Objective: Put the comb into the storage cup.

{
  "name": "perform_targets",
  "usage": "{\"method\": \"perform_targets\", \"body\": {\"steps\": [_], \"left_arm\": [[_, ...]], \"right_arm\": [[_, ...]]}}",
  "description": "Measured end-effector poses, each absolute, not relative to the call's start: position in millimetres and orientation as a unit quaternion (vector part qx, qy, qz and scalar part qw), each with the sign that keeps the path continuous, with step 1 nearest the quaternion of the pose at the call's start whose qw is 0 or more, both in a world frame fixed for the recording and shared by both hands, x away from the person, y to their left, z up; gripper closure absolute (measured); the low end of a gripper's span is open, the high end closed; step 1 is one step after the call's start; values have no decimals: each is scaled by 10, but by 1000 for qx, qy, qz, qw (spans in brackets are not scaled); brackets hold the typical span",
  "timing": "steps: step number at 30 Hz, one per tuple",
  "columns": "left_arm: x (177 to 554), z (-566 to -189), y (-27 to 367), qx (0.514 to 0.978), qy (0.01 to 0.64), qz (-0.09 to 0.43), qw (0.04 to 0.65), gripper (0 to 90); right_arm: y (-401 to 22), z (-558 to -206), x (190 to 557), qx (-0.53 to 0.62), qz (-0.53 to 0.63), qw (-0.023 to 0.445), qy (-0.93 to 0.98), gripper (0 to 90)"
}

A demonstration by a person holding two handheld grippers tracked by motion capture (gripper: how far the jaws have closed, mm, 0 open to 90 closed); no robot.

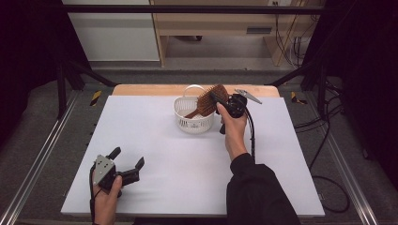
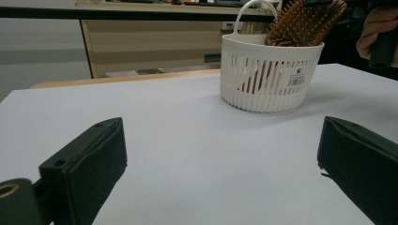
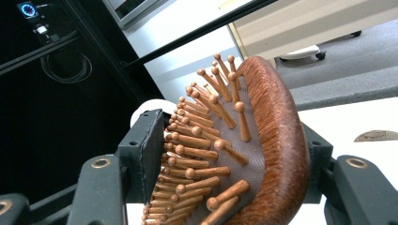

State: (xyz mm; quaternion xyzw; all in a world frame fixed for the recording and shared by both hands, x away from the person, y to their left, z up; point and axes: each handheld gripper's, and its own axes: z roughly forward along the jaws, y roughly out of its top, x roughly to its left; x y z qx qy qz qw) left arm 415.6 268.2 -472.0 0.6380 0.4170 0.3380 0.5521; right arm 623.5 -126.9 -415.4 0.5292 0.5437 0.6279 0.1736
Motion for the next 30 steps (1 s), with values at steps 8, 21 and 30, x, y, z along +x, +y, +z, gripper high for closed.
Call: {"method": "perform_targets", "body": {"steps": [8, 21, 30], "left_arm": [[4157, -4722, 2678, 638, 417, 337, 553, 17], [4157, -4721, 2683, 638, 417, 338, 552, 17], [4158, -4722, 2679, 638, 417, 337, 553, 17]], "right_arm": [[-1271, -4152, 6235, 527, 625, 178, 548, 377], [-1268, -4145, 6233, 528, 621, 178, 551, 365], [-1270, -4135, 6229, 529, 616, 180, 555, 328]]}}
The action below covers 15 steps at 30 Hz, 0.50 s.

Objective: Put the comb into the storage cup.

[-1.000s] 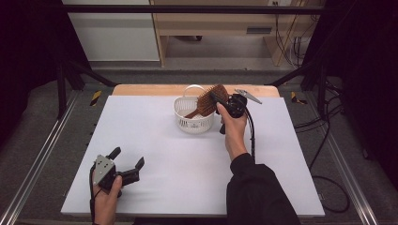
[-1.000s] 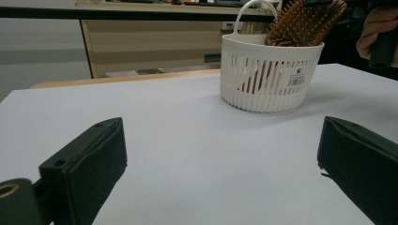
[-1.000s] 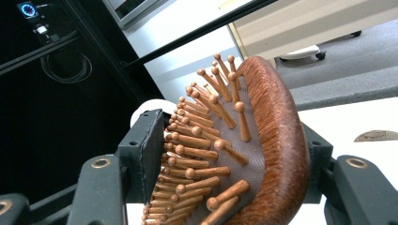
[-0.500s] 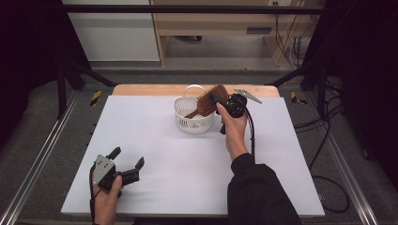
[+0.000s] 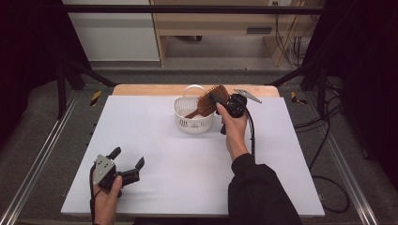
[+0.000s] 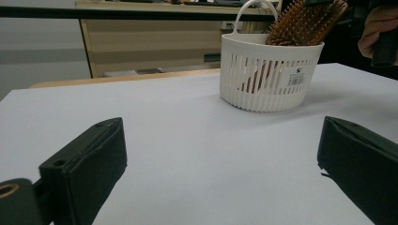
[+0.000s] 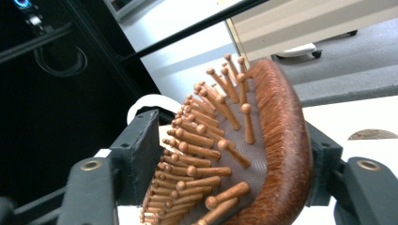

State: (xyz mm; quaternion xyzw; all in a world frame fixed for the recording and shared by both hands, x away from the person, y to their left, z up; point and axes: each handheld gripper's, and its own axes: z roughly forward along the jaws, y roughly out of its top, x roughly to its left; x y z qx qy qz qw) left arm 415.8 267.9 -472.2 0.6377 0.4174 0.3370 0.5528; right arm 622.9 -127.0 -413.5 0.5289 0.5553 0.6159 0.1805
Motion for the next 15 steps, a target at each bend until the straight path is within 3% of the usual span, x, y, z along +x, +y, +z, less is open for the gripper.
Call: {"method": "perform_targets", "body": {"steps": [15], "left_arm": [[4159, -4724, 2681, 639, 417, 337, 551, 17]], "right_arm": [[-1285, -4127, 6228, 531, 596, 203, 567, 279]]}}
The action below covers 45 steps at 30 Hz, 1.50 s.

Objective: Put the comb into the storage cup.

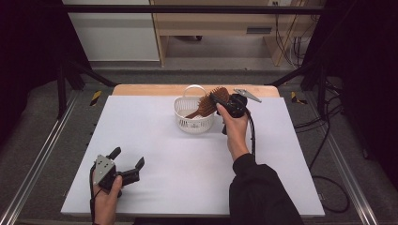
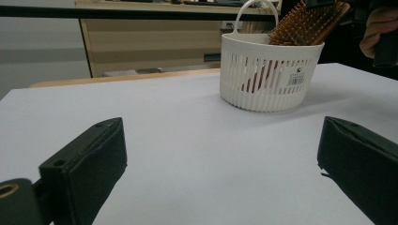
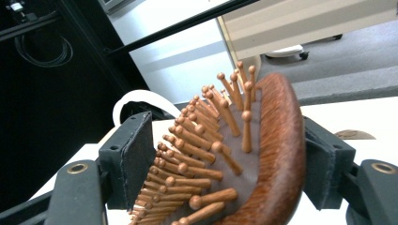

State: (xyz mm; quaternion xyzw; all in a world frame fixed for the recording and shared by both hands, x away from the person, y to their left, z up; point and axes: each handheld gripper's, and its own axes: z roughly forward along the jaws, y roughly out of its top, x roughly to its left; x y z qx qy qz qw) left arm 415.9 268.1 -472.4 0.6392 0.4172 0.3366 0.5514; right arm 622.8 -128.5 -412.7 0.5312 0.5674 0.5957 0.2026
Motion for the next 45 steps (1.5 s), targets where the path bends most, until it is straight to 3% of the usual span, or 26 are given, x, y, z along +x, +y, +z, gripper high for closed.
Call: {"method": "perform_targets", "body": {"steps": [23, 34, 45], "left_arm": [[4157, -4720, 2661, 638, 419, 339, 551, 17], [4152, -4716, 2678, 634, 420, 344, 550, 12], [4137, -4718, 2698, 635, 420, 350, 547, 9]], "right_arm": [[-1307, -3822, 6088, 482, 562, 282, 610, 156], [-1440, -3724, 6003, 467, 557, 292, 622, 142], [-1548, -3610, 5911, 458, 548, 308, 628, 54]]}}
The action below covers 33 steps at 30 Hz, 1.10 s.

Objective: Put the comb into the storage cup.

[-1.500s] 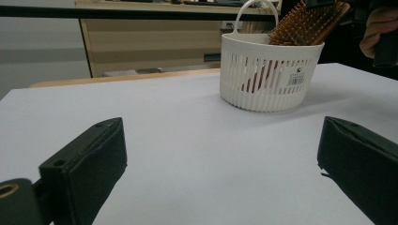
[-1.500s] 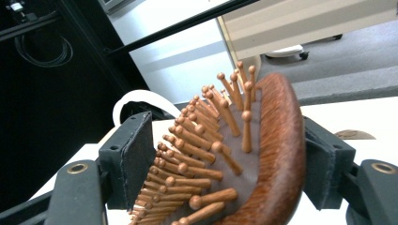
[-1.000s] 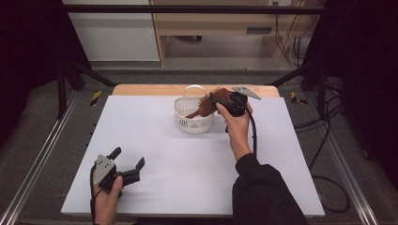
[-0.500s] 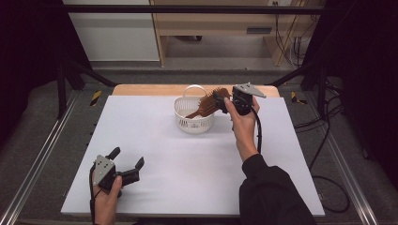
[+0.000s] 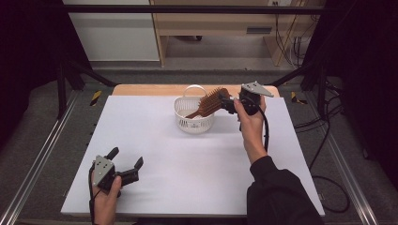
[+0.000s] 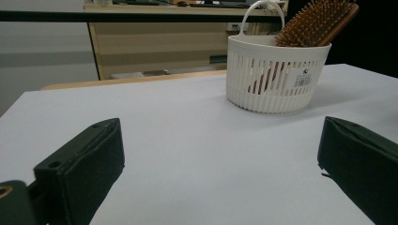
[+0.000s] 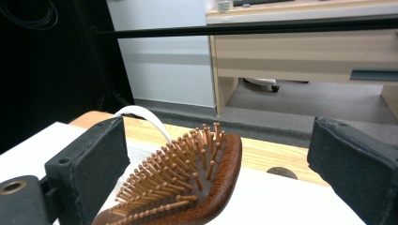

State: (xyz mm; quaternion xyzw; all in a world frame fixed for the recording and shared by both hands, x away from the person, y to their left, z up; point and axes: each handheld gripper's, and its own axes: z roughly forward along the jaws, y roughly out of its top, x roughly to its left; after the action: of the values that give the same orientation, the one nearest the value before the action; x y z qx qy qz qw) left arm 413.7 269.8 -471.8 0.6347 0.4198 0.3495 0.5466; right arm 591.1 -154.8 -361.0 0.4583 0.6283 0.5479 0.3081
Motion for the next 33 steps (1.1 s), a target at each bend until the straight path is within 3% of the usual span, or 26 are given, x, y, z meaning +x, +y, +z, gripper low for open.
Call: {"method": "perform_targets", "body": {"steps": [33], "left_arm": [[4132, -4696, 2854, 637, 408, 359, 547, 7]], "right_arm": [[-1803, -3524, 5673, 417, 571, 344, 618, 48]]}}
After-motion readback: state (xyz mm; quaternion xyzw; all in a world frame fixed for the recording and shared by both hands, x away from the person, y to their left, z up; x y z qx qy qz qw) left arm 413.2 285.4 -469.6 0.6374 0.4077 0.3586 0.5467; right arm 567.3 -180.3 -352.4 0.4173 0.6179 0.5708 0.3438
